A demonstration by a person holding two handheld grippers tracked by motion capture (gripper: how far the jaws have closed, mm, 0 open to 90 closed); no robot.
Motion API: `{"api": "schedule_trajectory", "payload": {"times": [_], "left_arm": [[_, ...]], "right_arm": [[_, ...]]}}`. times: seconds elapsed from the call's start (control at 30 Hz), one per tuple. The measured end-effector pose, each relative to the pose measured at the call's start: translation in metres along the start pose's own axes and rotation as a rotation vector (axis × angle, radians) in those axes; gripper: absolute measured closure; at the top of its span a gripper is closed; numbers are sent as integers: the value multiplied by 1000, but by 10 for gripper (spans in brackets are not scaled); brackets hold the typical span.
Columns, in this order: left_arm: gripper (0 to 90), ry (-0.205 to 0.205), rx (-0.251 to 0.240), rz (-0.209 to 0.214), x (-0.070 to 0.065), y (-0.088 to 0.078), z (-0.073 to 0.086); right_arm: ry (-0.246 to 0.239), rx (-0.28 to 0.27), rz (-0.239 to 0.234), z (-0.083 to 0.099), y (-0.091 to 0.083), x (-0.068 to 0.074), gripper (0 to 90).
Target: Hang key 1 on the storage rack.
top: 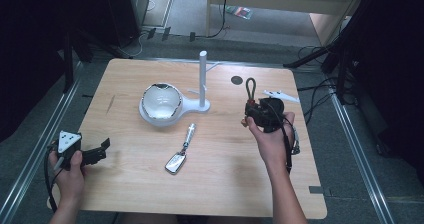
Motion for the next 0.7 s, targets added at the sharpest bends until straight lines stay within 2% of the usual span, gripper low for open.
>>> {"api": "schedule_trajectory", "payload": {"times": [0.13,0.2,0.4,0.5,0.63,0.7], "left_arm": [[2,6,4,0,0,0,0],[1,7,2,1,-1,0,0],[1,16,6,-1,-1,1,0],[2,10,6,2,-1,1,0],[1,8,5,3,-1,1,0],[1,8,6,4,-1,1,0]], "right_arm": [[-7,-33,-14,-4,-2,4,696],[-37,-65,-32,-10,-2,10,695],[-55,-110,-55,-19,-2,19,692],[-78,-148,-90,-25,1,25,690],[-97,-163,-113,-29,4,30,690],[-102,-172,-143,-32,6,34,689]]}}
Point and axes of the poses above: each handheld gripper's, and its own axes: y roughly forward along the jaws, z roughly out of its underside, x roughly to its left, the point moved 8 cm from there along y, roughly forward along the jaws, and after that the axes turned 14 degrees about x, right-handed, at the moved point
